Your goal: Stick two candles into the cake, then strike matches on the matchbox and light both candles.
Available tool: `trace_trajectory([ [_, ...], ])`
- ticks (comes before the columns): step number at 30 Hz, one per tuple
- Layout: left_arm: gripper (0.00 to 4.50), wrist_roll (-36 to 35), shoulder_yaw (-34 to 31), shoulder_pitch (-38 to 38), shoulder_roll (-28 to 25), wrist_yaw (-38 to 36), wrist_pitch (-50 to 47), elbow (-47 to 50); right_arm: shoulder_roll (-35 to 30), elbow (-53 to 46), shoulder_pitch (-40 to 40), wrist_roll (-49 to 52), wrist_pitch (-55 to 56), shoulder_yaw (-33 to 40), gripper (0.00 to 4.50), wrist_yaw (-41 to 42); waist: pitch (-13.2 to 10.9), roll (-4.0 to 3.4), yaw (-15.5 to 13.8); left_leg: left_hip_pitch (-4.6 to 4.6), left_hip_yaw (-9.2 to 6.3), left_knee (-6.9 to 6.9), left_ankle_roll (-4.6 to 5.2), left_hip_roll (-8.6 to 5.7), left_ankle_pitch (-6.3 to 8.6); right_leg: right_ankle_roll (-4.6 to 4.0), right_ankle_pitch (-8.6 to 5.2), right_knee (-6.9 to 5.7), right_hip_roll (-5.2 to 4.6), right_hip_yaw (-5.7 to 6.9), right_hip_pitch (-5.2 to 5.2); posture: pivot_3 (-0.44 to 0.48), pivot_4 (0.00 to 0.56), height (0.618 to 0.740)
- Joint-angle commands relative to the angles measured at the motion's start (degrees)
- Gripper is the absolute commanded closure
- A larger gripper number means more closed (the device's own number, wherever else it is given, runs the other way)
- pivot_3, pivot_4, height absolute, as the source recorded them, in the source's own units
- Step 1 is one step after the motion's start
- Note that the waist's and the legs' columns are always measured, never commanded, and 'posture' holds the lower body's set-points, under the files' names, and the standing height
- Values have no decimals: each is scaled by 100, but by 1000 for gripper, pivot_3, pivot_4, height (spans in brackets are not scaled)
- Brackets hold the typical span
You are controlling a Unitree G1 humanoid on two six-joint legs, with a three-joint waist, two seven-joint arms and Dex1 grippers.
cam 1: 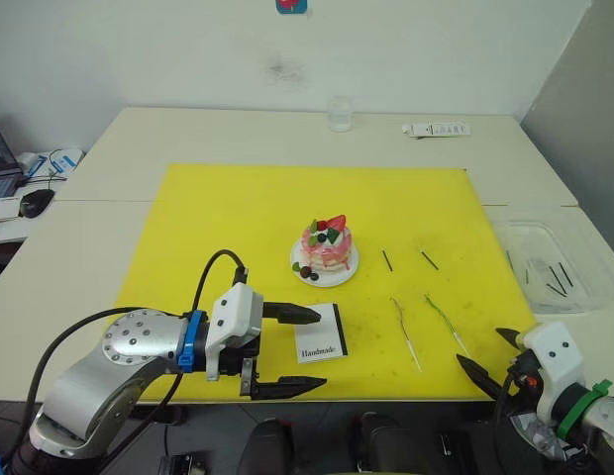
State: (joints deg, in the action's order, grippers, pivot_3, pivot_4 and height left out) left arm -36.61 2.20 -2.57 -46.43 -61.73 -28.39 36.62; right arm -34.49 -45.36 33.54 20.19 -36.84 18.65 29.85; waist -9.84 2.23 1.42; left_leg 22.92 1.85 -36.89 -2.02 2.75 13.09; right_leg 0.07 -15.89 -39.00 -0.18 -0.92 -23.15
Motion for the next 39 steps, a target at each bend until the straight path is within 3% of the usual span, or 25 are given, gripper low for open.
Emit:
trace_trajectory([
  [1, 18, 85, 61, -10, -48, 0, 92, 185, 30, -33, -10, -126, 8, -24, 0, -105, 1, -2, 3, 0, 2, 0, 0, 0, 0, 0, 0, 0, 0, -2, 0, 0, 150, 740],
  [5, 18, 107, 98, -10, -30, 17, 87, 189, 120, -64, -121, -149, -62, -121, 0, -188, 1, -1, 3, 0, 2, -1, 0, -1, 0, 0, 0, 0, 0, -2, 0, 0, 150, 740],
  [8, 0, 150, 144, -17, -24, 3, 95, 166, 195, -132, -194, -57, -279, -202, 560, -267, 1, -1, 5, -1, 2, -1, 0, 1, 0, 0, 0, 0, 0, -1, 0, 0, 150, 740],
  [19, 0, 207, 193, 32, 82, 151, 103, 119, 280, -309, -228, 280, -868, -83, 4430, -252, 6, 6, 0, -1, 2, -3, 0, -1, 0, -1, -1, 2, -3, -2, 2, 0, 150, 740],
  [26, 0, 313, 112, 103, 182, 613, -80, -70, 342, -389, -357, 770, -869, 208, 4473, -128, 5, 5, 1, 0, 0, 0, 0, 2, 0, 0, 0, 1, -1, 0, 0, 0, 150, 740],
  [34, 0, 182, -398, 104, 426, 1328, -434, -490, 284, -567, -1294, 2360, -1170, 1190, 4473, -235, 4, 3, 7, 0, 1, 0, 0, 0, 0, 4, 2, 1, 0, -2, 0, 0, 150, 740],
  [36, 0, -38, -535, 102, 557, 1518, -638, -470, 184, -541, -1641, 2776, -1296, 1264, 4473, -371, 3, 6, 6, 3, 1, -1, 0, -2, 0, 5, 3, 1, 0, -2, 0, 0, 150, 740],
  [39, 0, -1158, -887, 134, 713, 1873, -1548, -299, -102, -482, -2427, 4178, -1564, 1148, 4473, -676, 1, 6, 29, 4, 5, 0, 0, -2, 0, 7, 4, 2, 0, -7, -2, 0, 150, 740],
])
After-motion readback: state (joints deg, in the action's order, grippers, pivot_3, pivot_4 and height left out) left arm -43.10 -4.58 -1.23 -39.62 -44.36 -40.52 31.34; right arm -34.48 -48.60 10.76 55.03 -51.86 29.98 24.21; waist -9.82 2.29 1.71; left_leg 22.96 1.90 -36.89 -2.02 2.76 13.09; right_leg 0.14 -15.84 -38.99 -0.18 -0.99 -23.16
